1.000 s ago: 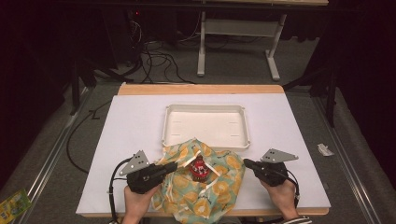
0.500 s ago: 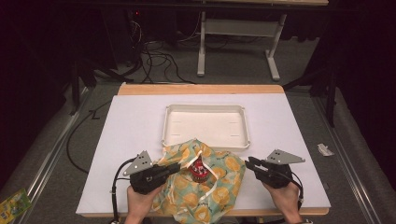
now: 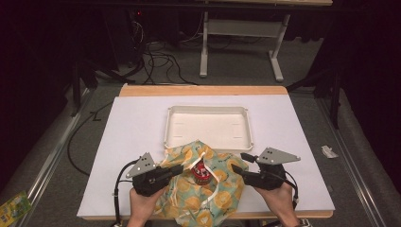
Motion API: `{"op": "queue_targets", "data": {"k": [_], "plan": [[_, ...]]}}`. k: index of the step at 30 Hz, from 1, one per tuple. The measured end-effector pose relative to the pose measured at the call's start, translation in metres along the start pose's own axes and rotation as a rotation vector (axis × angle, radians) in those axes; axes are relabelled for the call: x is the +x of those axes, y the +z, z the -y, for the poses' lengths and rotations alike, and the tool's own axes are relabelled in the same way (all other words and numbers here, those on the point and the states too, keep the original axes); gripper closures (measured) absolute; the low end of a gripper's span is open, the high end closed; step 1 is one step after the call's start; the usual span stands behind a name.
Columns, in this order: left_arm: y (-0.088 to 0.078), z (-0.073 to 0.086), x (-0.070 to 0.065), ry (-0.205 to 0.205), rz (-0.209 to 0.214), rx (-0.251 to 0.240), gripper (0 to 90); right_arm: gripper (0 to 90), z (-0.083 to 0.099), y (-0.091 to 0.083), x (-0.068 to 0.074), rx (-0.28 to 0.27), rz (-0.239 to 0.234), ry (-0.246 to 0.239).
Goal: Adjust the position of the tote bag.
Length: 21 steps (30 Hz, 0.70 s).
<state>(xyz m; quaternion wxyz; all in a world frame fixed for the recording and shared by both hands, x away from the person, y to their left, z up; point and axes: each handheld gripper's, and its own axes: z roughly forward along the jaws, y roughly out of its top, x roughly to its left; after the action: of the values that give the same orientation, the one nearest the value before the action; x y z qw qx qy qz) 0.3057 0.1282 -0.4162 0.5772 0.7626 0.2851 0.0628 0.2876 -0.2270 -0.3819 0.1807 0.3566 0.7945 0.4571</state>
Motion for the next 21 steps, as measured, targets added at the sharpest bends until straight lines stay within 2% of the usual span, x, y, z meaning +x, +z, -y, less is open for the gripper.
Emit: {"op": "queue_targets", "data": {"k": [2, 3, 4, 5, 7, 8, 10, 11, 12, 13, 14, 15, 21], "plan": [[0.0, 0.0, 0.0, -0.001, 0.002, 0.002, 90.0, 40.7, -0.002, 0.003, 0.003, 0.01, -0.014, 0.004], [0.001, 0.0, 0.0, 0.0, 0.004, 0.002, 90.0, 36.1, -0.005, 0.01, 0.01, 0.044, -0.018, -0.007], [0.001, 0.0, 0.0, 0.0, 0.004, 0.002, 90.0, 36.1, -0.005, 0.01, 0.01, 0.044, -0.018, -0.007], [0.0, -0.001, -0.001, 0.003, 0.005, 0.002, 90.0, 34.8, -0.005, 0.017, 0.013, 0.078, -0.013, -0.019], [0.0, -0.001, -0.001, 0.003, 0.003, -0.006, 90.0, 36.4, -0.004, 0.022, 0.013, 0.103, -0.003, -0.021], [-0.001, -0.001, -0.001, 0.002, 0.003, -0.008, 90.0, 39.7, -0.002, 0.025, 0.012, 0.121, -0.003, -0.012], [-0.001, -0.001, -0.001, 0.003, 0.001, -0.007, 90.0, 52.2, 0.001, 0.028, 0.01, 0.149, 0.0, -0.01], [-0.001, -0.001, -0.001, 0.003, 0.001, -0.007, 90.0, 52.2, 0.001, 0.028, 0.01, 0.149, 0.0, -0.01], [-0.002, -0.001, -0.001, 0.003, 0.001, -0.007, 90.0, 60.1, 0.003, 0.028, 0.008, 0.156, 0.0, -0.015], [-0.002, -0.001, -0.001, 0.001, 0.005, -0.008, 90.0, 78.1, 0.008, 0.028, 0.005, 0.171, -0.002, -0.022], [-0.002, -0.001, -0.001, 0.001, 0.005, -0.008, 90.0, 78.1, 0.008, 0.028, 0.005, 0.171, -0.002, -0.022], [-0.001, -0.002, -0.001, 0.003, 0.005, -0.007, 90.0, 89.9, 0.011, 0.026, 0.003, 0.18, 0.0, -0.021], [0.0, -0.004, -0.003, 0.006, 0.007, -0.017, 90.0, 90.0, 0.014, 0.019, -0.002, 0.168, 0.024, -0.034]]}}
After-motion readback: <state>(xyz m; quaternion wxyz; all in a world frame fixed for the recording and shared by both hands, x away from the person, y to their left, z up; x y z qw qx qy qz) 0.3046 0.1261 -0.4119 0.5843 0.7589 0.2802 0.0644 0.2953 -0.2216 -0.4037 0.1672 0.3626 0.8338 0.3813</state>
